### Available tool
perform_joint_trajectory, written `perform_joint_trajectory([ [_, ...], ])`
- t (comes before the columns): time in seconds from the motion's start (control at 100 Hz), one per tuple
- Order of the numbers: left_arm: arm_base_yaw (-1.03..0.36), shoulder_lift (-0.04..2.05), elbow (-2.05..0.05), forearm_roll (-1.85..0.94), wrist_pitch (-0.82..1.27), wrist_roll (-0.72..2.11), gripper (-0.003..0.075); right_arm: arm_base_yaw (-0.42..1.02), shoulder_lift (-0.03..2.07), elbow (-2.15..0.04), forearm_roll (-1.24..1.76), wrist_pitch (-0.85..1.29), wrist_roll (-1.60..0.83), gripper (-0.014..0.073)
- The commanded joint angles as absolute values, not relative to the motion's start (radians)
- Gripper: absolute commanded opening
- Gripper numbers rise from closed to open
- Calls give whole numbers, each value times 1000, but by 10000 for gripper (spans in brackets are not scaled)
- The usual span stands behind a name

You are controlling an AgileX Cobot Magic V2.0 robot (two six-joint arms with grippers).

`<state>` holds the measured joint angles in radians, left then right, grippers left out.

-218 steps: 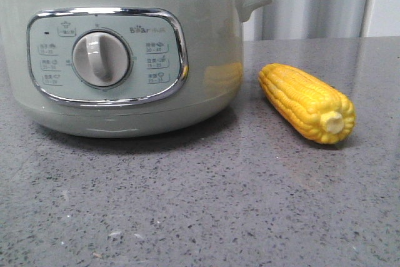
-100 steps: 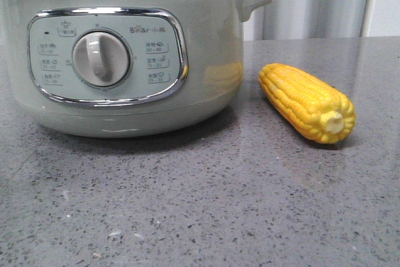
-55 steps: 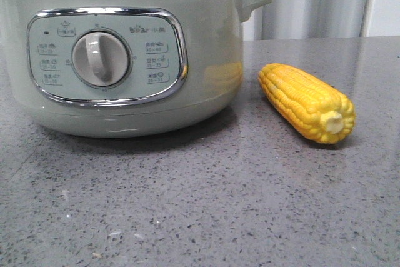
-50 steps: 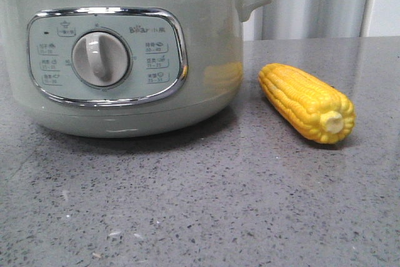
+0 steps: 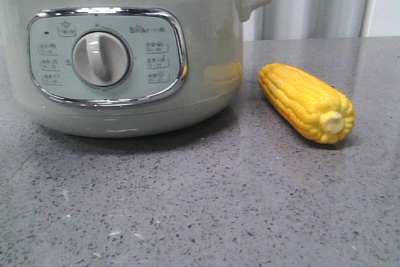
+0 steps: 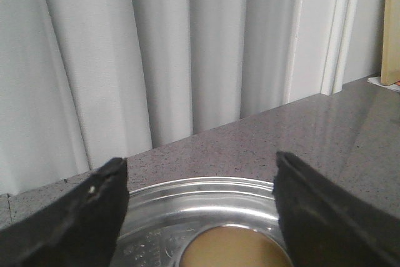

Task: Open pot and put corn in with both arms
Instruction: 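Close the left gripper on the lid knob and lift the lid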

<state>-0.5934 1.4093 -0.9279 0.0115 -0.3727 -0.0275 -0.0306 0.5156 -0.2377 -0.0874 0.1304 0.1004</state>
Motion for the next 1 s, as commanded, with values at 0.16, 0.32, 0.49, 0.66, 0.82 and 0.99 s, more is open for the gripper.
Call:
perform_joint_trajectory([
  [0.16,-632,1385,-955,6,-368,-31,441,-27,526,-271,-88,45,96,-74],
  [0.32,-630,1385,-955,0,-352,-31,440,-27,526,-271,-88,44,96,-74],
  [0.49,-630,1385,-955,0,-350,-31,435,-27,526,-271,-88,44,96,-74],
  [0.66,-630,1385,-955,0,-350,-31,321,-27,526,-271,-88,44,96,-74],
  [0.82,-630,1385,-955,0,-350,-31,148,-27,526,-271,-88,44,96,-74],
  [0.99,-630,1383,-959,0,-352,-31,13,-27,526,-271,-88,40,96,-74],
])
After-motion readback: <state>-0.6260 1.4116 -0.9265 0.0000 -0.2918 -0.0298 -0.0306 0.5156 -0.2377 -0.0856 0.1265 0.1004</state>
